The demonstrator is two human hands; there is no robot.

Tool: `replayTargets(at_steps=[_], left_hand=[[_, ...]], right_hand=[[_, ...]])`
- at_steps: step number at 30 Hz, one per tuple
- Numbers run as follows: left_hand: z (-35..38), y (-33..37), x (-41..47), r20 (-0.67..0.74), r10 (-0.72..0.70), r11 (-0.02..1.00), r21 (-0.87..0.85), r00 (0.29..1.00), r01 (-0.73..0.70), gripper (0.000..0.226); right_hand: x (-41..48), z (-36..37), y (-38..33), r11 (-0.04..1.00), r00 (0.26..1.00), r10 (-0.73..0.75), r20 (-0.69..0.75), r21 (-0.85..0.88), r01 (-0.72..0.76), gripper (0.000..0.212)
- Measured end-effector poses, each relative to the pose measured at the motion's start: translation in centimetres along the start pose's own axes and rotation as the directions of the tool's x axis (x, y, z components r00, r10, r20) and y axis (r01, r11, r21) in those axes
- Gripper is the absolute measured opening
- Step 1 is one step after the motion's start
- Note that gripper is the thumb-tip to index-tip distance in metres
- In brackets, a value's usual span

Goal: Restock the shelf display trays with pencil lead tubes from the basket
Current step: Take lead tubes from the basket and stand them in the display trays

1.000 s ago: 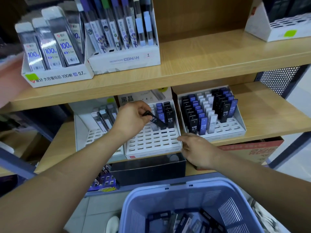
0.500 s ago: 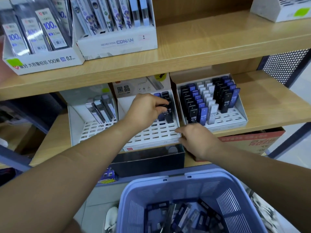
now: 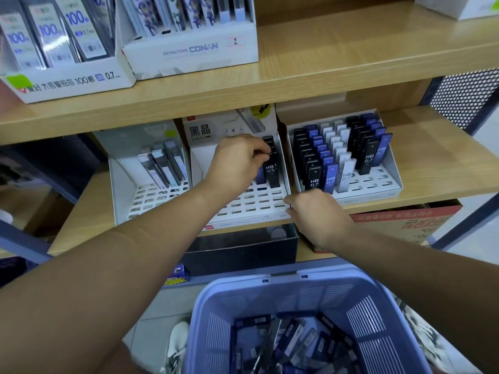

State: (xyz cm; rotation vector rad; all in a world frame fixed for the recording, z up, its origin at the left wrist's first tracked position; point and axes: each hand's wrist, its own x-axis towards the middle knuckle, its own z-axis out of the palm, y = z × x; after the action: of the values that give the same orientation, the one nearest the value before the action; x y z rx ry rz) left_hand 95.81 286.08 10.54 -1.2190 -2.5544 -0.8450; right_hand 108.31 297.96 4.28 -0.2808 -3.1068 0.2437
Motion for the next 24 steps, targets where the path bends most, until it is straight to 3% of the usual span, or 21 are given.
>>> replayTargets(at_steps=[6, 10, 14, 17, 21, 24], left_hand=[[0.8, 0.5, 0.0, 0.059, 0.058, 0.998, 0.029, 0.997, -0.06, 0.02], [0.9, -0.3, 0.0, 0.076, -0.006, 0.999, 0.049, 0.997, 0.002, 0.024], [-0.1, -0.6, -0.8, 0.104, 0.014, 0.995, 0.093, 0.994, -0.024, 0.036], [-1.7, 0.2, -2.2, 0.107, 0.02, 0.997, 0.07, 0.994, -0.027, 0.028], [-3.4, 2.8, -5.8, 0.314, 0.01, 0.999, 0.029, 0.949, -0.02, 0.02], [-3.0, 4.0, -8.4, 0.383, 0.014, 0.997, 0.059, 0.924, -0.039, 0.018]], right_hand=[[0.3, 0.4, -0.3, 0.999, 0.999, 0.008, -0.031, -0.036, -0.009, 0.013], [0.3, 0.4, -0.4, 0.999, 0.999, -0.004, -0.041, -0.051, 0.002, 0.016], [-0.8, -0.4, -0.1, 0.997, 0.995, -0.012, -0.095, 0.069, 0.019, 0.025], [-2.5, -1.6, 0.2, 0.989, 0.994, -0.021, -0.107, 0.14, 0.036, 0.019], [-5.8, -2.3, 0.6, 0.993, 0.986, -0.047, 0.158, 0.112, 0.03, 0.011], [-9.1, 0.3, 1.5, 0.995, 0.924, -0.006, 0.383, 0.098, -0.034, 0.017]])
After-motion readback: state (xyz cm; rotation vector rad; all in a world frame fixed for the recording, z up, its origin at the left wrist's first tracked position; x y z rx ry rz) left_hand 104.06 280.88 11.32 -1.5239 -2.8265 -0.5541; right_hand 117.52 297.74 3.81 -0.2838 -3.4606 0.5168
